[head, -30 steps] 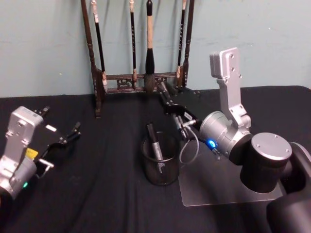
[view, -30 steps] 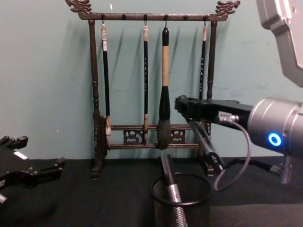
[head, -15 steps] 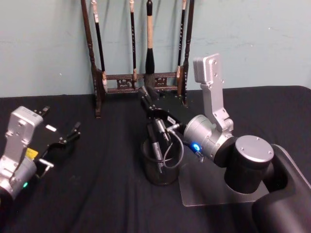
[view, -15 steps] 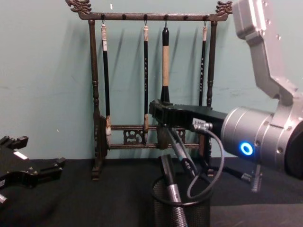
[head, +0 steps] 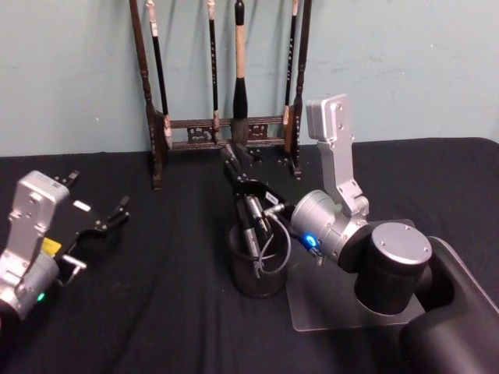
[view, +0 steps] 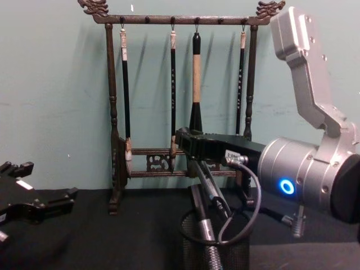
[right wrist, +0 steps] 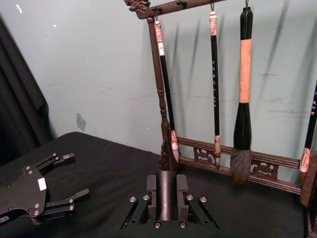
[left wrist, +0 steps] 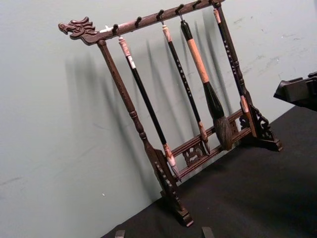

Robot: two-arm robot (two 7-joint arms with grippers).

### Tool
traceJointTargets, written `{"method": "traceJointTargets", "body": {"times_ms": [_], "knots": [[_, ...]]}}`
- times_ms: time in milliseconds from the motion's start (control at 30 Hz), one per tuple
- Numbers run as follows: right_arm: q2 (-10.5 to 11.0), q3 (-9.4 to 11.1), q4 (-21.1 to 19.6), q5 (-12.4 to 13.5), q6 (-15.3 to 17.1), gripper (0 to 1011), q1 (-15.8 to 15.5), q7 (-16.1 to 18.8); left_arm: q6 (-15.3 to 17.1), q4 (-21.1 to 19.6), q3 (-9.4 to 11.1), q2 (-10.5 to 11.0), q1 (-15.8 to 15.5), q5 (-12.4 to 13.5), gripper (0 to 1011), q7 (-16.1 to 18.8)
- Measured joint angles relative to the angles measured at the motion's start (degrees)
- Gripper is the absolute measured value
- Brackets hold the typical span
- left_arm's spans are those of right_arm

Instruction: Pick up the water-based marker from the table and place it into the pen holder.

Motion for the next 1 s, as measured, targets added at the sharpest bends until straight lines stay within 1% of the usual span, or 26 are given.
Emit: {"method": "traceJointTargets", "body": {"times_ms": [267, 833, 900, 967, 1000], "knots": [[0.6, -0.4, -0.4, 0.9, 0.0, 239, -0.1, -0.8, 0.0, 0.0, 0.0, 0.0, 0.0, 0.0, 1001, 0.0], [0.5, -0.3, -0.4, 0.8, 0.0, 243, -0.1, -0.7, 0.0, 0.0, 0.0, 0.0, 0.0, 0.0, 1001, 0.0], [0.5, -0.3, -0.4, 0.7, 0.0, 274, -0.1, -0.7, 0.0, 0.0, 0.0, 0.0, 0.0, 0.0, 1001, 0.0], [0.4, -0.3, -0.4, 0.7, 0.0, 369, -0.1, -0.7, 0.0, 0.0, 0.0, 0.0, 0.0, 0.0, 1001, 0.0], [0.4, -0.3, -0.4, 0.7, 0.0, 388, -0.1, -0.7, 0.0, 0.0, 0.0, 0.0, 0.0, 0.0, 1001, 0.0]]}}
